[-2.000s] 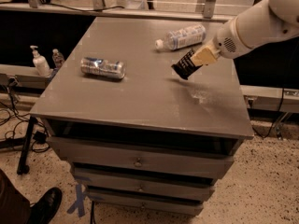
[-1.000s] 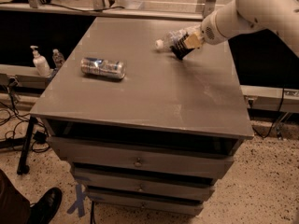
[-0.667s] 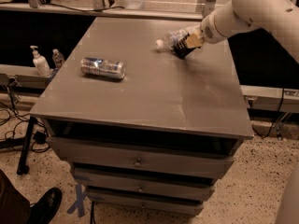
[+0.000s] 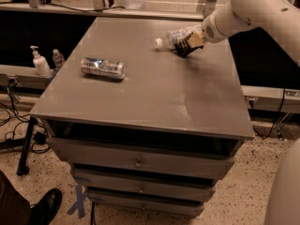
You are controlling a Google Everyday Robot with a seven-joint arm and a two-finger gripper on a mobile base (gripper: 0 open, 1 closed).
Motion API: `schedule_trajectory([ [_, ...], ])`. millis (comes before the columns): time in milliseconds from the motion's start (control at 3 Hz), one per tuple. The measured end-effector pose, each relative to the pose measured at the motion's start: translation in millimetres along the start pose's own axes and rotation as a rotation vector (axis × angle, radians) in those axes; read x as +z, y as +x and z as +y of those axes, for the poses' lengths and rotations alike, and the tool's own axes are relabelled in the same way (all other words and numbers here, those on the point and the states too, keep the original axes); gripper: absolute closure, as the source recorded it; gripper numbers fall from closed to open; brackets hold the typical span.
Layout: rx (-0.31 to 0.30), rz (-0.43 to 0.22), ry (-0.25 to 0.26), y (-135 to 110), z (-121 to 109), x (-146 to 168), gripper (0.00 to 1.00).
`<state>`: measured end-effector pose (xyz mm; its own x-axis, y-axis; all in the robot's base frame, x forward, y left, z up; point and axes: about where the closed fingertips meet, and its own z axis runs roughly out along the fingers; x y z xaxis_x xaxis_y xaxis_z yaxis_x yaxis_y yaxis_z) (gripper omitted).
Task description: Move rxbar chocolate near blue plastic bottle
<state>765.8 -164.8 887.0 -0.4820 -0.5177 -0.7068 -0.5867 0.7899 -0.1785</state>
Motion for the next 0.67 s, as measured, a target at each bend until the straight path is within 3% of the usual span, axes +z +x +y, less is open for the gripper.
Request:
schedule_trajectory([
  [333,0.004,0.007,0.004,0.8,-2.6,2.2,0.13],
  [667,0.006,0.014,0.008,1.8,-5.1,2.4,0.0],
])
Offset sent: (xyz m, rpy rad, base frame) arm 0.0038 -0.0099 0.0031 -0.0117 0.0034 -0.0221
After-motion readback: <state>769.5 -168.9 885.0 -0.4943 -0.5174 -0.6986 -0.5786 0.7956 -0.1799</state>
